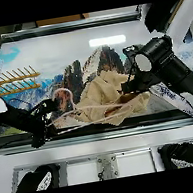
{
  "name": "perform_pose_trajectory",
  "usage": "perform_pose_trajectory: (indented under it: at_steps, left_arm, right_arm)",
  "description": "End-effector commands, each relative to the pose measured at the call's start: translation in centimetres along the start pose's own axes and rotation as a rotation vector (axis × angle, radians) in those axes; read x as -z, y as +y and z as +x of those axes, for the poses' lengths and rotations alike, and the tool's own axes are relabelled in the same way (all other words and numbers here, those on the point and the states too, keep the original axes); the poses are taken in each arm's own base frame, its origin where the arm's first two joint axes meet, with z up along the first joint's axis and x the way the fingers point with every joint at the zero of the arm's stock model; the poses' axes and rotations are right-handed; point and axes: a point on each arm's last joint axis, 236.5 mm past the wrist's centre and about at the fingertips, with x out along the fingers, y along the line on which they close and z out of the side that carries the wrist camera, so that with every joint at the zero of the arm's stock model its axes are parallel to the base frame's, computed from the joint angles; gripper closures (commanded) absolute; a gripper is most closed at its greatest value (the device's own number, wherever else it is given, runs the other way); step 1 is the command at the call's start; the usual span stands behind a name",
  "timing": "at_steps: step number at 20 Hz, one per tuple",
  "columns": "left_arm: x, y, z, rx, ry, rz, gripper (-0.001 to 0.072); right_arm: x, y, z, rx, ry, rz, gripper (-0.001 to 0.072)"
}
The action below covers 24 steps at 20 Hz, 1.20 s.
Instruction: Fold the clothes and pants, and hang the long-sleeved shirts on hangers.
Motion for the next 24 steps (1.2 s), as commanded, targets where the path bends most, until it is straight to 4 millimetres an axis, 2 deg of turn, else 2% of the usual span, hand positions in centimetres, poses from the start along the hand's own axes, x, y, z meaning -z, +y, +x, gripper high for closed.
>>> perform_pose_trajectory:
  at_steps: [1, 4, 6, 10, 13, 17, 21, 24]
  left_arm:
    - [0.2, 0.6, 1.0, 0.041, 0.028, -0.007, 0.0692]
    - [-0.3, 2.3, 1.0, -0.015, 0.002, -0.015, 0.0692]
    - [-0.2, 2.5, 0.5, -0.043, -0.014, -0.028, 0.0692]
    - [-1.3, 0.8, -1.5, -0.096, -0.111, -0.007, 0.0692]
    - [-1.2, 0.3, -2.0, -0.135, -0.106, 0.009, 0.0691]
    - [-1.1, 1.0, -1.5, -0.101, -0.102, -0.013, 0.0691]
    - [-1.5, 2.4, -0.1, -0.050, -0.098, -0.024, 0.0691]
    - [-1.8, 2.7, 1.0, -0.014, -0.075, -0.008, 0.0692]
  right_arm:
    - [0.0, -0.1, 0.0, 0.000, 0.001, -0.001, 0.0681]
    - [0.1, -0.1, 0.0, 0.002, 0.006, -0.001, 0.0681]
    - [0.2, -0.1, 0.0, 0.003, 0.009, -0.001, 0.0681]
    - [0.4, -0.3, 0.0, 0.008, 0.019, 0.003, 0.0681]
    - [0.8, -1.1, 0.0, 0.019, 0.044, 0.023, 0.0682]
    - [0.9, -1.8, -0.6, 0.015, 0.032, 0.041, 0.0681]
    - [1.0, -1.8, -0.8, 0.012, 0.027, 0.041, 0.0681]
    - [1.0, -1.8, -0.8, 0.012, 0.028, 0.041, 0.0681]
